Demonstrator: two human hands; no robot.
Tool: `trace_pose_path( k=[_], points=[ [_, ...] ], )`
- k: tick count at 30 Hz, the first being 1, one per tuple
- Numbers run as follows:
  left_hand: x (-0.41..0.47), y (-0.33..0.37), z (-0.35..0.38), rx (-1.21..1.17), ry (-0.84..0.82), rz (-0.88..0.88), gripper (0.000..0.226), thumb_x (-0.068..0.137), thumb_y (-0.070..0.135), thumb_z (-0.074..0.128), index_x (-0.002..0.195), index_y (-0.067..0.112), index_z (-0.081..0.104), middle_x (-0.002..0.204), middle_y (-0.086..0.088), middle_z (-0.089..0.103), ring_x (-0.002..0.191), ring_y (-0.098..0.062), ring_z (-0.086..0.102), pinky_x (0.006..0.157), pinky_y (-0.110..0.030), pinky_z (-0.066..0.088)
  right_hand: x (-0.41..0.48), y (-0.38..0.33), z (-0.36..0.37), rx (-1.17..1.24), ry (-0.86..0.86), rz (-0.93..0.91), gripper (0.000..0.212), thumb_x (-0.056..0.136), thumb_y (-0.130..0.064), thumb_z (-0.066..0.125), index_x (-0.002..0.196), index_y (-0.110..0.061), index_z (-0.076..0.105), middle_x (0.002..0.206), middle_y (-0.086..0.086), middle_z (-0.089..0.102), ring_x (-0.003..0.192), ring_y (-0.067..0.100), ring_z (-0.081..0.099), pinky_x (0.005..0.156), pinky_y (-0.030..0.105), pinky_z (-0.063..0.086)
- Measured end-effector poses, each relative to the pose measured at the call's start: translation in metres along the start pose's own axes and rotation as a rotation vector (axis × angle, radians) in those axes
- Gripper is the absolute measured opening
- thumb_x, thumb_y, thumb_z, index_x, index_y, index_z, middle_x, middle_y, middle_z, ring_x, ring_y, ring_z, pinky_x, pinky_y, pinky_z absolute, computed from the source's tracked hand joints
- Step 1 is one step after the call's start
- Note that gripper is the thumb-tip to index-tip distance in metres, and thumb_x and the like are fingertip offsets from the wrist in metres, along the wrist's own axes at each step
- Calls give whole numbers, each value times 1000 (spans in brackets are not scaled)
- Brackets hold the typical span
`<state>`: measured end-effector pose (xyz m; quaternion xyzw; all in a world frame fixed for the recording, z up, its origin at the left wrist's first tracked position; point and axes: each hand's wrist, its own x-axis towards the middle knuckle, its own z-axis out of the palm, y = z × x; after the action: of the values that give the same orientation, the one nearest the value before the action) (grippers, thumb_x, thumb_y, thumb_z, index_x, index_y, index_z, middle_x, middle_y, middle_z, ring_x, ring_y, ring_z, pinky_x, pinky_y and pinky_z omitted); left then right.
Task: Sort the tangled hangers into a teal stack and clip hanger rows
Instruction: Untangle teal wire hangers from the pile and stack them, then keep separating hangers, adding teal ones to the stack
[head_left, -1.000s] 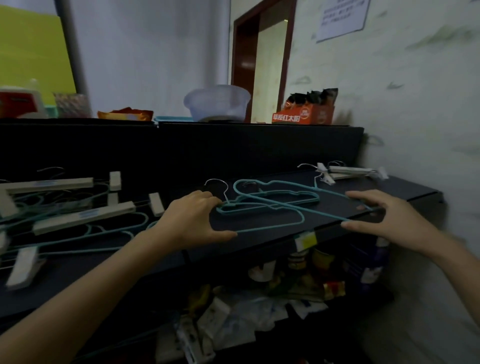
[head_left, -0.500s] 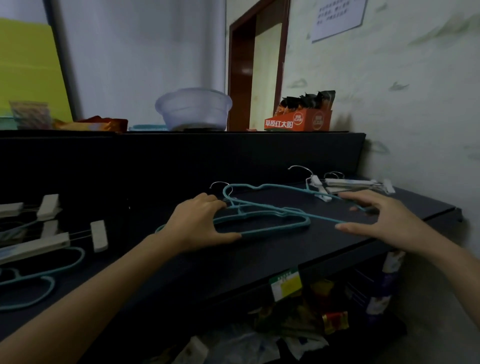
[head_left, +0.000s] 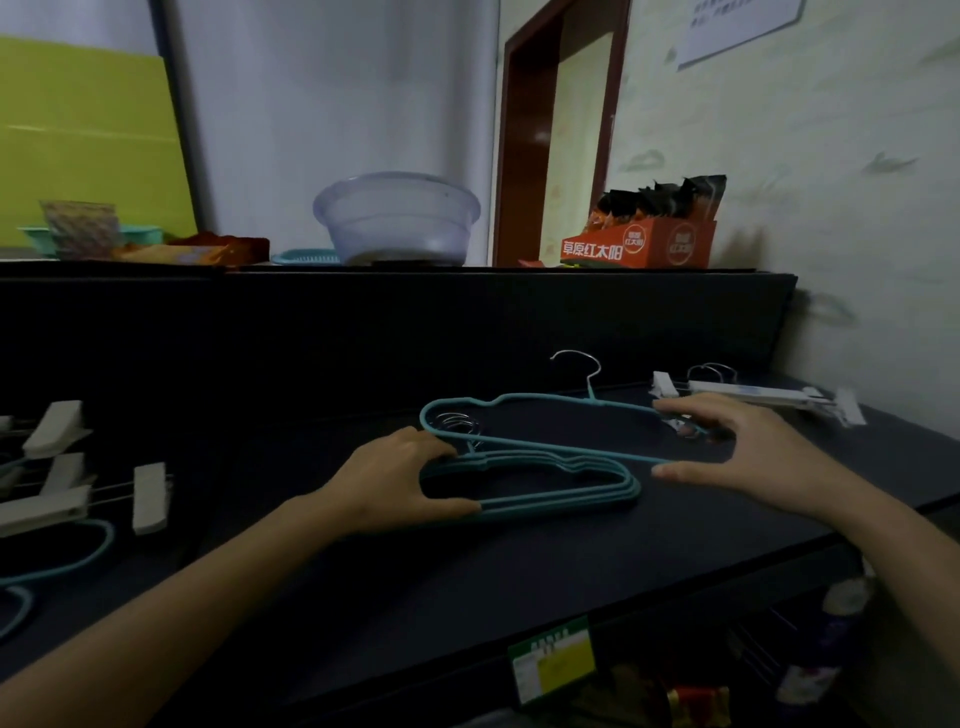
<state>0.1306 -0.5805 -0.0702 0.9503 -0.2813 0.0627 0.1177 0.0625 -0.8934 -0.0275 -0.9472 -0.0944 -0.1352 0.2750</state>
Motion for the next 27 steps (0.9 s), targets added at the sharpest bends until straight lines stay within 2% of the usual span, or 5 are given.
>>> trace_pose_path(
  k=[4,8,14,20,27],
  points=[
    [-3,-9,5,-124,-68,-32,97,55,89,34,136,34,38,141,14,41,127,-4,39,108,-28,35,20,8,4,19,-71,-74,96,40,-83,61,124,-39,50,113,-35,46,98,-27,45,73,5,39],
    [-20,-21,-9,-241,-30,-72,89,61,88,29,126,31,50,124,20,49,114,0,49,101,-23,41,37,6,18,59,-173,-114,96,40,-83,60,126,-41,47,115,-36,44,101,-23,46,79,8,40],
    [-56,-61,-32,-91,127,-343,27,92,26,51,116,19,59,113,3,60,105,-14,57,92,-33,47,53,-6,53,15,-302,-201,97,50,-79,59,134,-33,43,121,-23,44,109,-1,49,90,18,39],
    [-81,-59,-46,-48,201,-456,21,90,30,53,107,23,63,104,6,62,98,-12,59,89,-37,49,60,-11,80,-60,-379,-262,99,52,-78,53,138,-32,36,121,-21,38,114,-2,35,92,15,29],
    [-99,-35,-46,10,212,-515,23,90,33,53,107,23,62,101,6,62,92,-10,58,85,-35,51,67,-3,80,-100,-413,-261,130,31,-100,31,141,-30,33,133,-15,37,115,0,34,99,22,33]
  ],
)
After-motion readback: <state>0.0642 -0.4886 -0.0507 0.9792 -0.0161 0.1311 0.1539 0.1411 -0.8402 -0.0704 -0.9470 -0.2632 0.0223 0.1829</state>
